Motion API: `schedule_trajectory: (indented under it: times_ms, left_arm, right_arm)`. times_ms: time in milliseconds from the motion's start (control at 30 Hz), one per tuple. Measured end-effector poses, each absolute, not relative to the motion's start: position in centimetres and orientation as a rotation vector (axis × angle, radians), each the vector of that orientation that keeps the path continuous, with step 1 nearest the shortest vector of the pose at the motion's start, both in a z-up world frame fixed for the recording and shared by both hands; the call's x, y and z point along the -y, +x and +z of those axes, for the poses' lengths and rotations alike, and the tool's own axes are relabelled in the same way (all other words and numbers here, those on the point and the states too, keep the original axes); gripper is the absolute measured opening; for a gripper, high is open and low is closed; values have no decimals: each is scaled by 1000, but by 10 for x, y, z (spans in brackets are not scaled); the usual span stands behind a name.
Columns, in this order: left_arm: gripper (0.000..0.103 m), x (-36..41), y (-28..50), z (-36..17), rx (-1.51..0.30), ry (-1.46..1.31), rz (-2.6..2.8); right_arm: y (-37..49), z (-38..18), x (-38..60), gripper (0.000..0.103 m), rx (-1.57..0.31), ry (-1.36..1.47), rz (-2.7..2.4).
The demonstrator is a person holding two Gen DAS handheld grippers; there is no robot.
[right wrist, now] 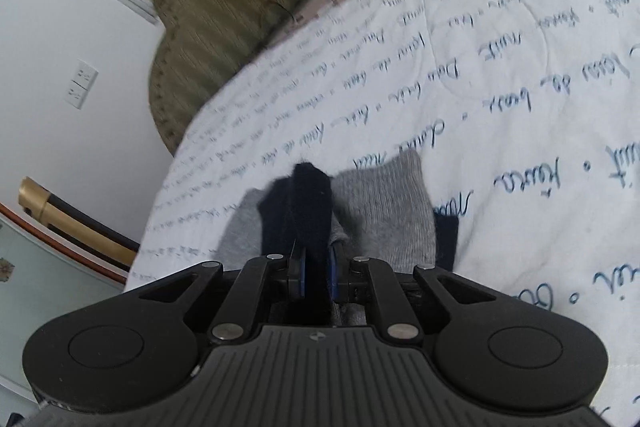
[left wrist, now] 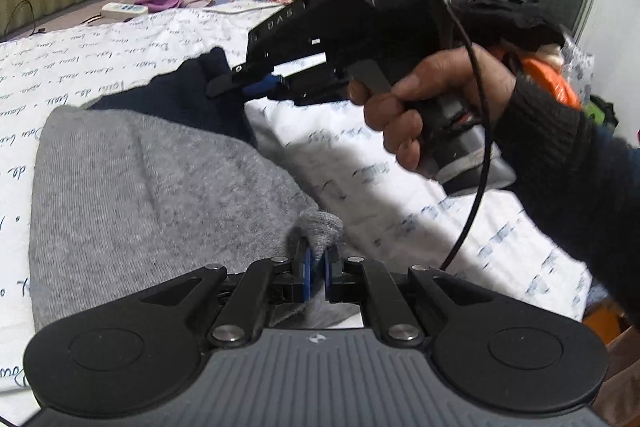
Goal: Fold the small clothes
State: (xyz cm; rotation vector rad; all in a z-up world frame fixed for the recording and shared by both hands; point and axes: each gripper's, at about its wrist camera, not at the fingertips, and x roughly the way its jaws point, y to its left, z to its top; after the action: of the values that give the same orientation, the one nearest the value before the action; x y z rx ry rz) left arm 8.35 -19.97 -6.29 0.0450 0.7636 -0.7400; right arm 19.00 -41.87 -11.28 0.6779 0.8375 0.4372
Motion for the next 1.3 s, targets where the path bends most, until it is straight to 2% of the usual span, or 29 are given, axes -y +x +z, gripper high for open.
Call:
schedule_trajectory:
  times_ms: [233,333,367,400,433,500,567,633,700,800,1000,1033,1067,1100,1133,1200,1300]
  left_arm:
    - [6,215,92,-88,-850,48,-739]
    - [6,212,89,-89,-826,38,-757]
    - [8,209,88,-86,-814,18,-761]
    - [10,203,85,-81,-806,-5,-777]
    - [14,196,82,-75,-792,-32,-803]
    - [29,177,74,-62,-744,-67,-837]
    - [59,149,60,-51,-641,-57,-802]
    - [64,126,47,-48,-553,8,-730]
    - [64,109,39,-52,-521,108,-668]
    - [64,90,42,-67,-575,159,-620]
    - [63,95,46,-93,-626,296,-585]
    - [63,95,46,-96,-621,303,-586]
    - [57,95,47,-100,-621,307,-582]
    - [47,96,50,-104,-626,310,-567]
    - [26,95,52,-106,-635,304,-544]
    - [12,91,64,-105,-650,239,-521]
    - [10,83,57,-90,-614,205,-522]
  right_arm:
    - [194,-141,439,11,-882,733,369]
    - [189,-151,440,11,-866,746,350]
    - [187,-151,441,23,-852,757,348]
    - [184,-150,442,29,-843,774,337]
    - [180,-147,444,36,-840,796,321]
    - [167,-137,448,39,-824,845,329]
    - [143,-123,452,40,-763,879,392]
    - [116,-111,452,42,-733,884,441]
    - [89,-105,448,42,-739,846,452]
    - [62,-107,432,42,-802,735,446]
    - [36,-118,406,42,-900,607,405]
    - [35,-120,404,37,-908,609,410]
    - [34,-121,401,29,-912,599,409]
    - [34,-123,398,22,-924,581,403]
    - [35,-124,396,11,-936,570,397]
    - [36,-127,394,9,-944,565,400]
    - [28,-116,392,8,-924,552,432]
